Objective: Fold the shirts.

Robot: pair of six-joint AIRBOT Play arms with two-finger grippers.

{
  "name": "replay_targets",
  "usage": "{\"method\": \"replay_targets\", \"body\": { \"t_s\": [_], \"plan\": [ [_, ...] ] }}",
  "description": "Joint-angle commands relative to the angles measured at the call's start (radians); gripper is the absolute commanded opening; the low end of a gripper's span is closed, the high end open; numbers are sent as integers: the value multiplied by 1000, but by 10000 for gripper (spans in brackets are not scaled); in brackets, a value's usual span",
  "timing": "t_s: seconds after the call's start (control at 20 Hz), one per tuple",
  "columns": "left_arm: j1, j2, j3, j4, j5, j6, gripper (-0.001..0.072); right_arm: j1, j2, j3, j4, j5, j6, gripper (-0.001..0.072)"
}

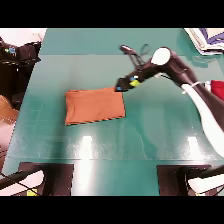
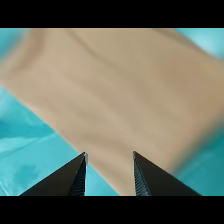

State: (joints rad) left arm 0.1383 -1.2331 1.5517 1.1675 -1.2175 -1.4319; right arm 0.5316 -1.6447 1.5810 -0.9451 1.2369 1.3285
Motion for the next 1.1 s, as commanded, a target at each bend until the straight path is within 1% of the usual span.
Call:
{"method": "replay_targets", "body": {
  "t_s": [0.0, 0.05, 0.1, 0.2, 0.35, 0.5, 0.6, 0.7, 0.75, 0.8, 0.85, 0.9, 0.95, 1.0, 1.05],
  "plan": [
    [2, 1, -3, -1, 3, 0, 27, -146, 55, -215, -14, 9, 44, 546],
    [2, 1, -3, -2, 5, 0, 27, -167, 50, -258, 3, -5, 43, 683],
    [2, 1, -3, -2, 5, 0, 26, -181, 35, -290, 48, -14, 43, 694],
    [-2, 1, -3, -8, 5, 0, 27, -185, -18, -337, 206, -42, 41, 691],
    [-2, 1, -3, -26, 5, 0, 27, -136, -125, -341, 412, -63, -26, 689],
    [-2, 1, -3, -26, 1, 0, 27, -64, -190, -340, 580, -153, -84, 687],
    [-2, 1, -3, -27, 2, 0, 26, -19, -199, -340, 620, -235, -107, 601],
    [-2, 1, -3, -27, 3, 0, 27, 8, -199, -340, 621, -281, -107, 575],
    [-2, 1, -3, -27, 3, 0, 27, 16, -199, -340, 621, -293, -107, 541],
    [-2, 1, -3, -27, 3, 0, 26, 21, -199, -340, 621, -299, -108, 479],
    [-2, 1, -3, -28, 3, 0, 26, 21, -199, -340, 621, -304, -117, 358],
    [-2, 1, -3, -32, 2, 0, 27, 21, -198, -340, 621, -303, -146, 180],
    [-2, 1, -3, -36, 1, 0, 27, 19, -194, -340, 619, -304, -167, 34],
    [-2, 1, -3, -46, -3, 0, 26, 13, -181, -341, 605, -313, -177, 15],
    [-7, 1, -3, -55, -6, -1, 26, 2, -157, -341, 588, -330, -177, 15]
  ]
}}
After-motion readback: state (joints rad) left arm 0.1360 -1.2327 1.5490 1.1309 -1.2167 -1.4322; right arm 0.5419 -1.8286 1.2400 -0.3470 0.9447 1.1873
